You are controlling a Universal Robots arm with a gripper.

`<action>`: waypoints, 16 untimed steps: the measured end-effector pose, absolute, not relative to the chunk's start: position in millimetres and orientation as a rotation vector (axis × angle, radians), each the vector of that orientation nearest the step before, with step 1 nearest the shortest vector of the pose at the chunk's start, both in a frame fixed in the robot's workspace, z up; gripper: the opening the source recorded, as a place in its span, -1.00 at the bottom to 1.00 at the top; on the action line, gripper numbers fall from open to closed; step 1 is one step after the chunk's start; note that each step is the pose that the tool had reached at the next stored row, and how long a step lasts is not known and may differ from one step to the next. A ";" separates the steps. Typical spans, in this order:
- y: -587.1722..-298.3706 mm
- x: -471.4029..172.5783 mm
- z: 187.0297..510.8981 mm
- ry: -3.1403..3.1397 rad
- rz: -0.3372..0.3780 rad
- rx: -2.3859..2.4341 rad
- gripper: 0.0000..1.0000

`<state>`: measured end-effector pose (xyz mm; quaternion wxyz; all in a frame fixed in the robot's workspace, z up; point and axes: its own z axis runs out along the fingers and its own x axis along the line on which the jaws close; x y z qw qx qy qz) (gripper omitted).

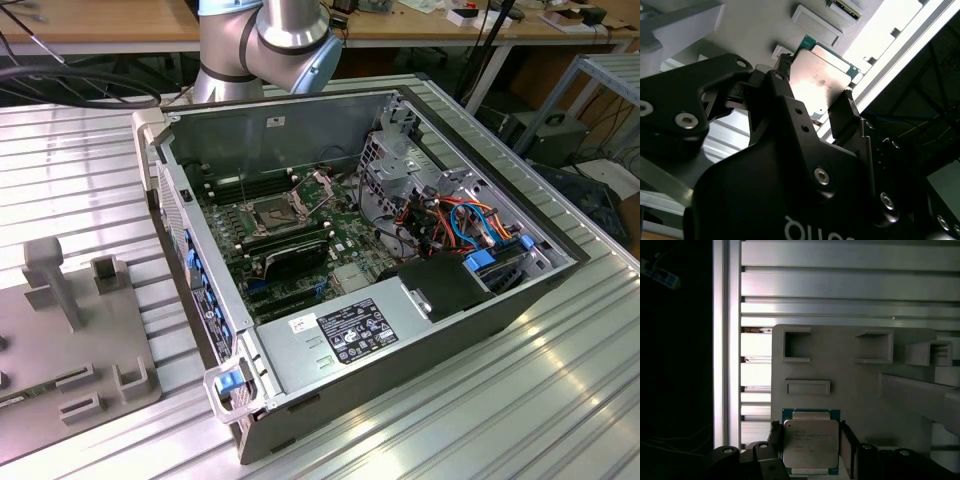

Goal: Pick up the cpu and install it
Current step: 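Pick up the cpu and move it towards the insertion slot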

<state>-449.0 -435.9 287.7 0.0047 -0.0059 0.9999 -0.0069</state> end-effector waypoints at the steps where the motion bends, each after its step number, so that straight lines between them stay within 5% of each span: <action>1: -435.9 -449.0 287.8 3.132 -0.022 -0.018 0.09; 16: -435.9 -449.0 309.3 3.132 -0.022 -0.018 0.09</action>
